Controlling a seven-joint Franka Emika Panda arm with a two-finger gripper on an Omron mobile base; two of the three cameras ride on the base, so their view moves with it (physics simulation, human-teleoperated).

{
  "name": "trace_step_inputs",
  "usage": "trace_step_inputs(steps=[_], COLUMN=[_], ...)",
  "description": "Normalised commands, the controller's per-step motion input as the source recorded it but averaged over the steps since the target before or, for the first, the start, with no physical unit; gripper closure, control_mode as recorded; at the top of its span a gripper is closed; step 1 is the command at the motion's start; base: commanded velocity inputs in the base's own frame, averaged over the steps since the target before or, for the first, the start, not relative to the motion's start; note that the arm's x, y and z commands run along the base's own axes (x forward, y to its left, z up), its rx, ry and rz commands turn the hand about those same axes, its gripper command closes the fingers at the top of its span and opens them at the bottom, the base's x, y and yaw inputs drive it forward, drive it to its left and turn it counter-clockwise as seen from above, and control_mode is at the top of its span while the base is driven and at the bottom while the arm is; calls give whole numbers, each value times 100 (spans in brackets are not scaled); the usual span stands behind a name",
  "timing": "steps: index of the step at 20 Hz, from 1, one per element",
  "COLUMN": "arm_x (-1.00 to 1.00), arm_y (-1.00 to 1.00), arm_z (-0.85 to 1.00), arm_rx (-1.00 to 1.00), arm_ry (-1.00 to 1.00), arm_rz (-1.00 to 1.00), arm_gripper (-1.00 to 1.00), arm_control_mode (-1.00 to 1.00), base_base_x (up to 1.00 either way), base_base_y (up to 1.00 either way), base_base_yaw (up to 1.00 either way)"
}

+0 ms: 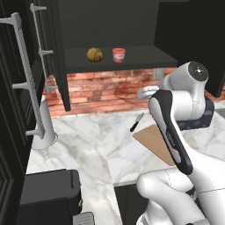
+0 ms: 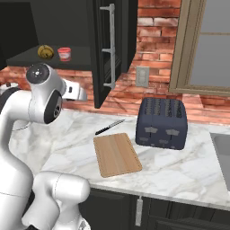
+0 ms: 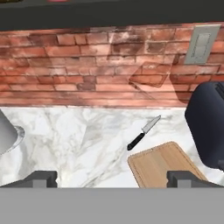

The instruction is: Pick the bread, place it on the cutting board, pick the jam, place it on the counter, and close the cabinet.

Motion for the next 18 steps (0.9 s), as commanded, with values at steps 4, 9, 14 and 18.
trace_step_inputs(steps=[4,9,14,18], arm_x=[0,0,0,0], arm_y=[0,0,2,13], arm_z=[19,23,29,30], arm_rx=[3,0,0,0], arm_ry=[0,0,0,0], arm_rz=[0,0,0,0], arm_gripper=[-100,-100,-100,-100], arm_control_mode=[-100,-100,-100,-100], base_base_x=[0,0,0,0], base_base_y=[0,0,0,0], base_base_yaw=[0,0,0,0])
